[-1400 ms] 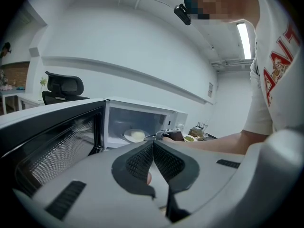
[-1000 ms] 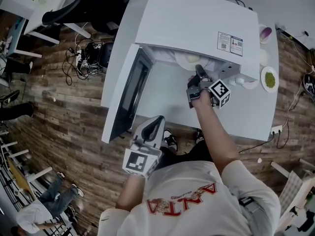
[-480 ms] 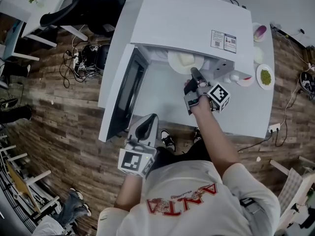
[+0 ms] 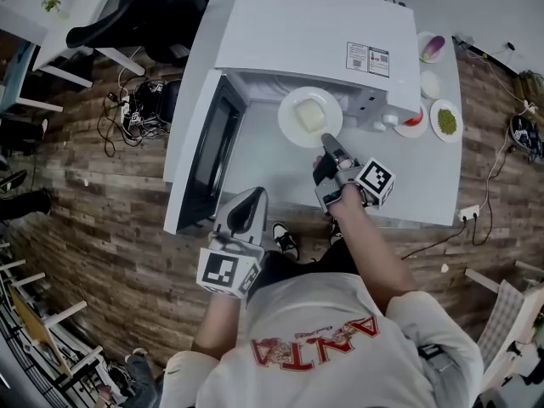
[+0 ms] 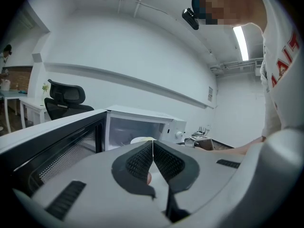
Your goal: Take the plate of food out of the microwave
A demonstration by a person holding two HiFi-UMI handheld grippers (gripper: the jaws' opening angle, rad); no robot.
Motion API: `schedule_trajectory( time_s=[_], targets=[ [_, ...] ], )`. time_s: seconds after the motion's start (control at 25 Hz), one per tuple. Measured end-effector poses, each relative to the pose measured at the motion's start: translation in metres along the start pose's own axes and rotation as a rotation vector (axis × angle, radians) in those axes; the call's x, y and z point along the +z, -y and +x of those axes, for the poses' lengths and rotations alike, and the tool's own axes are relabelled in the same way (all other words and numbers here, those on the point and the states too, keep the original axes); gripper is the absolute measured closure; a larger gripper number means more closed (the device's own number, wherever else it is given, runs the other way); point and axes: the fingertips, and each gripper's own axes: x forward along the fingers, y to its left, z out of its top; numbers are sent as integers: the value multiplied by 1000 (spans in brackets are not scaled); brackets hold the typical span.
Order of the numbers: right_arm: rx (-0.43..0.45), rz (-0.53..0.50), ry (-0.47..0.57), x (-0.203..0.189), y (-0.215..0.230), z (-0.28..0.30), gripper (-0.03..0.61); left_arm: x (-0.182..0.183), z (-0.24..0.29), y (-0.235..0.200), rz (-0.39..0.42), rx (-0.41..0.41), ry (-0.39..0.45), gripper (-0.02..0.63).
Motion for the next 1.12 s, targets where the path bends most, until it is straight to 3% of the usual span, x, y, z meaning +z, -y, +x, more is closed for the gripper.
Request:
schedule_trajectory(
  time_s=[0.48, 1.12],
  targets=[
    [-32, -22, -7, -13, 42, -99, 561, 4, 13, 50, 46, -136, -1, 603],
    [-84, 25, 355, 96, 106, -218, 561, -7, 60, 122, 93, -328, -51, 603]
  ],
)
